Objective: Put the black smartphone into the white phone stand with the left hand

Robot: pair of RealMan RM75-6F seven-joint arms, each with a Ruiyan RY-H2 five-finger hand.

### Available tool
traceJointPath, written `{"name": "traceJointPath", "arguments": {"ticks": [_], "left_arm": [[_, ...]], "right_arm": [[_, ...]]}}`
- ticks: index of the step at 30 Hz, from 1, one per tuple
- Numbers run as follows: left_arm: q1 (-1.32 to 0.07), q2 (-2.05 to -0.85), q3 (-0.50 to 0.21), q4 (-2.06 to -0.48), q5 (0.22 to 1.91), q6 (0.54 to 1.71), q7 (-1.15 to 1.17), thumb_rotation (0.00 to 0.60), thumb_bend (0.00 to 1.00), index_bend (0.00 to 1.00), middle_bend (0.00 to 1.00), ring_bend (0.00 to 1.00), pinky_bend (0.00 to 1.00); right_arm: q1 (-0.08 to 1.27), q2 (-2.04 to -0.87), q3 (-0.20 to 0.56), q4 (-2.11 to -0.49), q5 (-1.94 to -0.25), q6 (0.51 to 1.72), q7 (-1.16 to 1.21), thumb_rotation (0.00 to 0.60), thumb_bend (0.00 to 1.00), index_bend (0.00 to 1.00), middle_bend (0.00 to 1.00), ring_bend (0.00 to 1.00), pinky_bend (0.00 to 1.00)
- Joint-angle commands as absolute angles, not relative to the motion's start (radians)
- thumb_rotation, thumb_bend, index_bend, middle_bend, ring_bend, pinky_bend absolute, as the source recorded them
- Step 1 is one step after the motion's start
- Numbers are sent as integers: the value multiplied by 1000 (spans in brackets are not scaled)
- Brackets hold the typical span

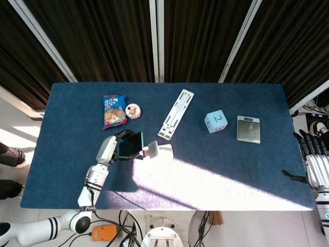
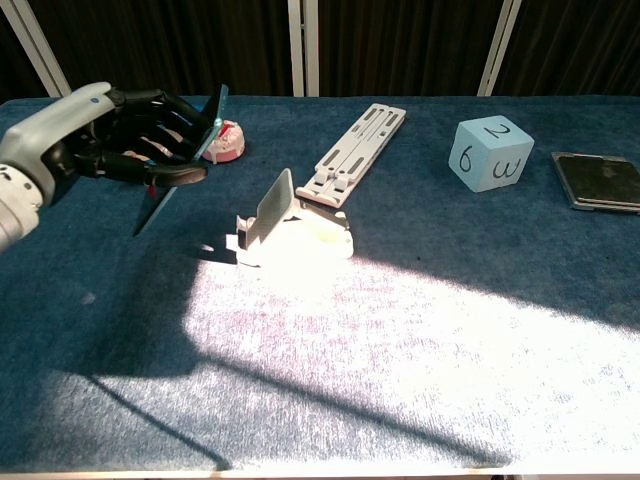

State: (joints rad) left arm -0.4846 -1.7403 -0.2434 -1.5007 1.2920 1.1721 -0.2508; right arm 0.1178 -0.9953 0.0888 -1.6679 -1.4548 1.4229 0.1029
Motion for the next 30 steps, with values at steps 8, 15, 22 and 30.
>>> {"name": "traceJointPath", "arguments": {"ticks": [8,15,22,30], "left_arm": [[-526,-1900,-267,-1450,1268,1198,-228,600,219,522,579,436,558],[-549,-1998,-279,-1343,1314,1250,-255,600,219,522,569,425,537],[-567,-2053,-285,-1267,1343,1264,-311,600,218,522,569,419,515],[-576,-2098,-279,-1173,1362,1265,-381,600,218,523,569,418,510]], "right_arm": [[117,-997,88,-1658,-1447,1414,111,600,154,0,51,0,25],[117,-998,87,-1651,-1442,1405,117,600,154,0,51,0,25],[113,-999,87,-1639,-1439,1406,129,600,154,0,51,0,25],[110,-1006,85,-1627,-1433,1402,138,600,155,0,51,0,25]]}}
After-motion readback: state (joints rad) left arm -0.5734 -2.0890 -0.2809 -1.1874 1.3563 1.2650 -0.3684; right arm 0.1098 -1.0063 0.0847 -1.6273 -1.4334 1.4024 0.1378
